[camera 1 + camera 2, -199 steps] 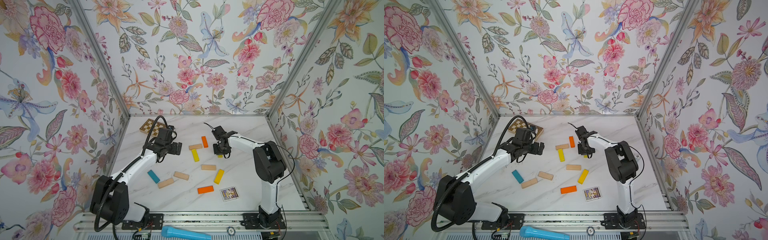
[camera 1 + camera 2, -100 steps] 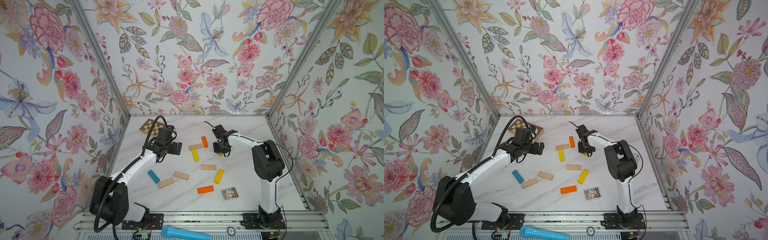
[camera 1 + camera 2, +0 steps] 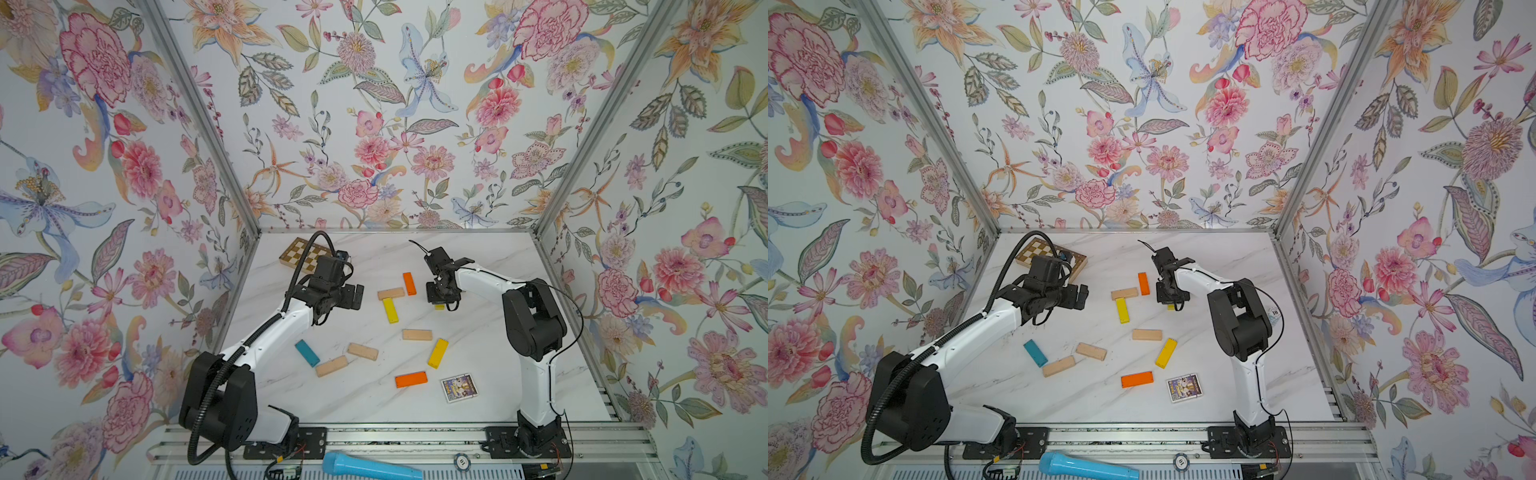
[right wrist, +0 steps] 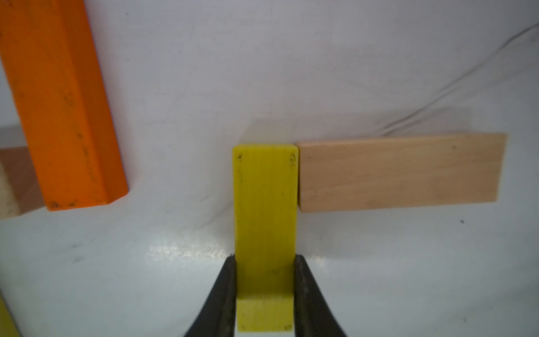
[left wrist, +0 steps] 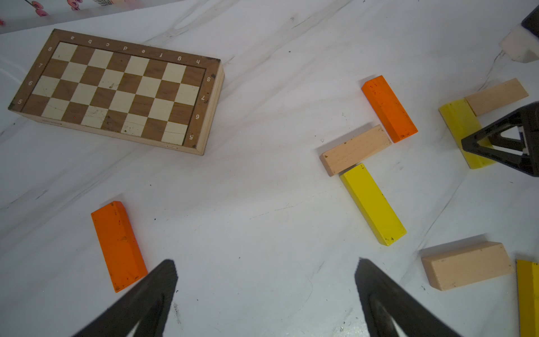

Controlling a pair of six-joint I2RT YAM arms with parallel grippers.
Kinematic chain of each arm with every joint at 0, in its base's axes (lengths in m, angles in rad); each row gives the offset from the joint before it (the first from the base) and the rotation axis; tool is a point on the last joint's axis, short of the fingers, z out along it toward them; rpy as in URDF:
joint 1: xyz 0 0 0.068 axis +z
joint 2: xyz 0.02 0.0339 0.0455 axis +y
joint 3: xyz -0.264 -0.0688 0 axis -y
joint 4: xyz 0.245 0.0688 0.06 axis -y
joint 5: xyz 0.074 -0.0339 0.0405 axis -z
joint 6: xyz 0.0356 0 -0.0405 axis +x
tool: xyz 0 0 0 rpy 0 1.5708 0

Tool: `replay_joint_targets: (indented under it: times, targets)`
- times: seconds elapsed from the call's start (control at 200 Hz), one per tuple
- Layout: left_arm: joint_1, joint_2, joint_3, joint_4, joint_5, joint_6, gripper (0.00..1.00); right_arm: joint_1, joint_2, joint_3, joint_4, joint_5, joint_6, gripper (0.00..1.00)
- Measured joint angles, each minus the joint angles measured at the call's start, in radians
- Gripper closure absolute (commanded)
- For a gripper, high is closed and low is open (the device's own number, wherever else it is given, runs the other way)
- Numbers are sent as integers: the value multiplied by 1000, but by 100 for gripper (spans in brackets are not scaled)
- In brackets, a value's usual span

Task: Assemble the number 6 with building blocks
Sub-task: Assemble the building block at the center of the board.

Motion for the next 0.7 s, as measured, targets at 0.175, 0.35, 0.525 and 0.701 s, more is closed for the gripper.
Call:
replay_joint_targets:
  times: [0.175,0.35,0.525,0.701]
  targets:
    - [0,0,0,0,0,0,1,-3,2,2,2,0,2,72]
    - [0,0,0,0,0,0,1,-4,2,2,2,0,-3,70]
    - [0,0,0,0,0,0,1,-5,2,2,2,0,-16,68]
    - [0,0,0,0,0,0,1,-10,2,-3,6,-1,-31,66]
